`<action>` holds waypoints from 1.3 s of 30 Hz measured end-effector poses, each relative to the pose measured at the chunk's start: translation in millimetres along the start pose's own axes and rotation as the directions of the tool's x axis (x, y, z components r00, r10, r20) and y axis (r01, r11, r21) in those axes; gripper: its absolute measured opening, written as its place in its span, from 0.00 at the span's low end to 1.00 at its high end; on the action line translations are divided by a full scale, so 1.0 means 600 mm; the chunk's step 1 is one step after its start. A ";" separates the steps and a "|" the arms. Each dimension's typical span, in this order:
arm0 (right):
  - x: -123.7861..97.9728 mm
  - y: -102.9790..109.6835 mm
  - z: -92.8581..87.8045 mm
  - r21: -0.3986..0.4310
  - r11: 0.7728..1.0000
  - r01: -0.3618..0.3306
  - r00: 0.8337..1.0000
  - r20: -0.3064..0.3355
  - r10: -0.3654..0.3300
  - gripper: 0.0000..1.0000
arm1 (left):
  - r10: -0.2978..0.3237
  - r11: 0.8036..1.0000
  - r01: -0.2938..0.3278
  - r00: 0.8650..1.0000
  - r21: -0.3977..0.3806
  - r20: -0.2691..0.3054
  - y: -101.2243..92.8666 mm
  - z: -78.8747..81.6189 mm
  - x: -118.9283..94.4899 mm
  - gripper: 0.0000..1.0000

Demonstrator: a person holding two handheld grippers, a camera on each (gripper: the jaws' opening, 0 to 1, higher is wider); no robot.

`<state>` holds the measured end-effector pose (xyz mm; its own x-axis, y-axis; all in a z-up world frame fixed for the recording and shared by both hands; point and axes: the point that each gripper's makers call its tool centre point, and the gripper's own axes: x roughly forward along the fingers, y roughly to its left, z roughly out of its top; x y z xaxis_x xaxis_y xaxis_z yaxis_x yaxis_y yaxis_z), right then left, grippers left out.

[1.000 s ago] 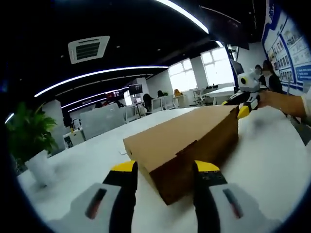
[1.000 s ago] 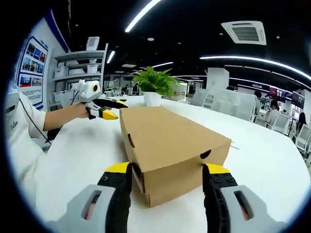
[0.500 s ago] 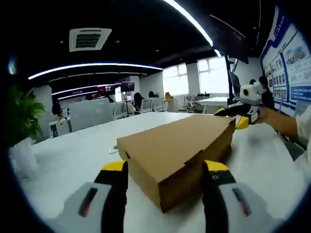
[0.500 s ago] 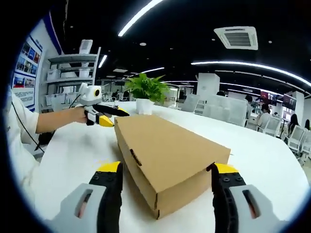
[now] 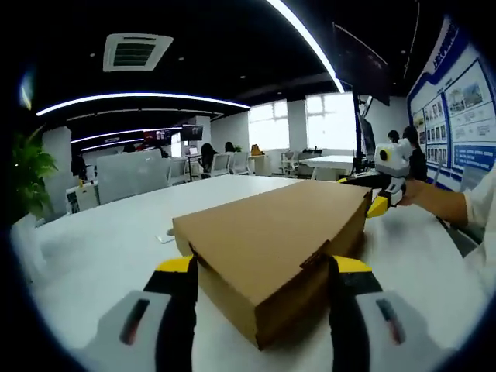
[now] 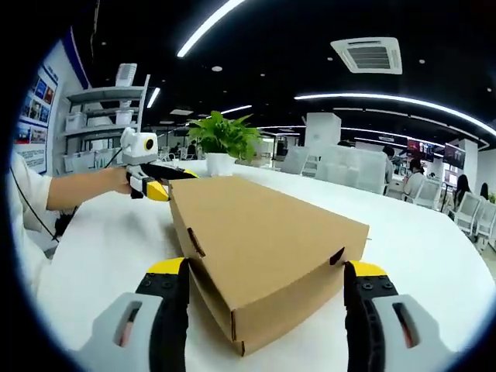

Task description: Operate the shoe box by opening the lid, removing the specified soft item, and placing it in the target area until the item is outside and the box remains undamaged.

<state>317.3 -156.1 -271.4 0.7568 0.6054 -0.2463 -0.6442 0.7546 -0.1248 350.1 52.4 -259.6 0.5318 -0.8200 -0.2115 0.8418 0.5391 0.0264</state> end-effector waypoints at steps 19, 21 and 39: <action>-0.008 0.007 0.004 -0.033 0.992 -0.120 0.993 0.012 0.120 0.82 | 0.119 0.993 -0.119 0.993 -0.005 -0.007 -0.026 0.006 -0.014 0.68; -0.005 0.000 0.004 -0.036 0.990 -0.135 0.991 0.000 0.135 0.82 | 0.133 0.991 -0.133 0.991 -0.005 -0.014 -0.037 0.005 -0.019 0.68; -0.010 0.003 0.000 -0.041 0.986 -0.163 0.987 -0.006 0.163 0.79 | 0.158 0.987 -0.158 0.987 -0.034 0.012 -0.066 0.002 -0.041 0.66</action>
<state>311.6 -158.2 -270.4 0.6412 0.7188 -0.2689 -0.7629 0.6349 -0.1220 303.9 50.7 -254.3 0.6594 -0.7267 -0.1926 0.7438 0.6679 0.0262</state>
